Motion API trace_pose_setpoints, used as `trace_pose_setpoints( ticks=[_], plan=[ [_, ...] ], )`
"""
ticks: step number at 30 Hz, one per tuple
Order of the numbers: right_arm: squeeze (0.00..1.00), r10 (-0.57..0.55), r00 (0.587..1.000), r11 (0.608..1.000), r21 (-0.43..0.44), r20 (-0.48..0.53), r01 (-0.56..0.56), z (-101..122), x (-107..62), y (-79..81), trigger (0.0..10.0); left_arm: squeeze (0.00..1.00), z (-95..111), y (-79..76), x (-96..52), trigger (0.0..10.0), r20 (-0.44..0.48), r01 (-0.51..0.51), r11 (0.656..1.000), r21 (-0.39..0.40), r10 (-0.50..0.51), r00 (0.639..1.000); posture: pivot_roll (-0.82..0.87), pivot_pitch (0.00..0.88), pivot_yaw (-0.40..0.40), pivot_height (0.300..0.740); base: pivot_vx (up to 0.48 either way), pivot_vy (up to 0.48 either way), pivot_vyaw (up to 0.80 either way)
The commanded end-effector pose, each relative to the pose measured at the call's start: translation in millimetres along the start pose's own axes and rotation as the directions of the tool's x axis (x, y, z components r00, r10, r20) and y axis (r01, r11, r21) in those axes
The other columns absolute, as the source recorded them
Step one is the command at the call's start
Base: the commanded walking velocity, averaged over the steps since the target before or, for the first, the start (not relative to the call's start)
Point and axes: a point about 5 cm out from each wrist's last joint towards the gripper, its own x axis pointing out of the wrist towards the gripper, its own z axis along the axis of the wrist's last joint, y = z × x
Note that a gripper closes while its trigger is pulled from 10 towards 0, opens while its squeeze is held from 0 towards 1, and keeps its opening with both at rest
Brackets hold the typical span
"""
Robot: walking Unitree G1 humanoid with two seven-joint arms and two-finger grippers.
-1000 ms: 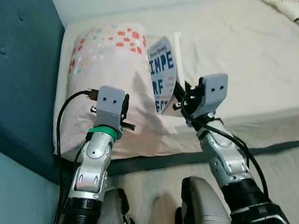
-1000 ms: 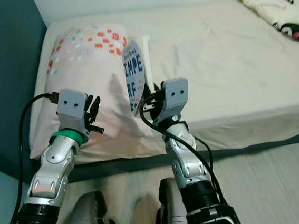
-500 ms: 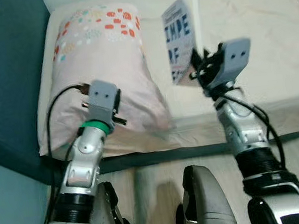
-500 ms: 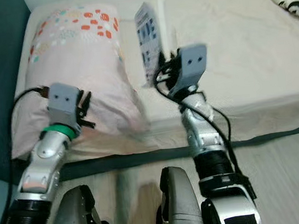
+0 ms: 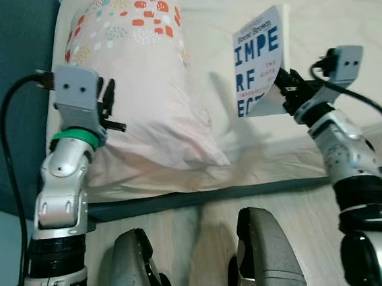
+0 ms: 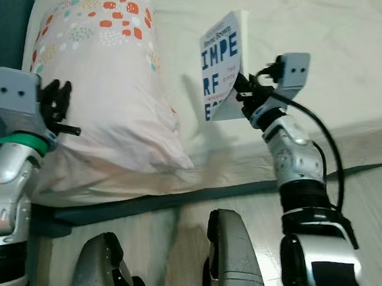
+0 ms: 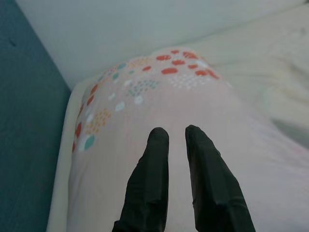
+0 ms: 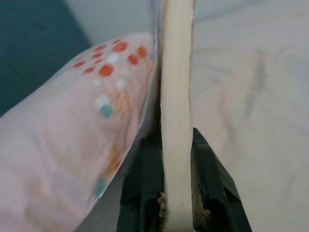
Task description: Clean up the room
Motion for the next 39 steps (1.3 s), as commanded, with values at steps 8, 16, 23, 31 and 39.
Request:
trace_pose_setpoints(
  ticks=[8, 16, 23, 31, 39],
  plan=[
    [0.0, 0.051, 0.998, 0.99, 0.135, -0.044, -0.045, -3.5, -20.9, -24.4, 10.0, 0.0, 4.0, -1.2, -4.9, 10.0, -0.013, 0.03, 1.0, -0.003, -0.031, 0.999, 0.04, 0.208, 0.105, 0.531, 0.0, 0.0, 0.0],
    [0.0, 0.137, 0.99, 0.968, 0.213, -0.021, -0.13, -12.5, -15.6, -16.8, 10.0, 0.0, 5.4, -1.6, -11.2, 10.0, -0.045, 0.053, 0.999, -0.004, -0.053, 0.998, 0.08, 0.23, 0.131, 0.531, 0.0, 0.0, 0.0],
    [0.0, 0.154, 0.988, 0.953, 0.262, 0.016, -0.153, -14.3, -1.0, -10.7, 10.0, 0.0, 6.6, -2.7, -16.5, 10.0, -0.067, 0.067, 0.998, 0.003, -0.067, 0.996, 0.1, 0.254, 0.142, 0.531, 0.0, 0.0, 0.0],
    [0.0, 0.08, 0.995, 0.965, 0.256, -0.057, -0.063, -32.7, -3.8, -15.6, 10.0, 0.0, 9.4, 0.6, -21.7, 10.0, -0.087, 0.07, 0.997, 0.012, -0.068, 0.994, 0.13, 0.283, 0.159, 0.531, 0.0, 0.0, 0.0],
    [1.0, 0.03, 0.993, 0.973, 0.231, -0.112, -0.004, -43.6, -7.5, -21.0, 10.0, 0.0, 7.8, 2.0, -28.3, 10.0, -0.115, 0.068, 0.998, 0.017, -0.066, 0.991, 0.16, 0.294, 0.165, 0.531, 0.0, 0.0, 0.0]
  ],
)
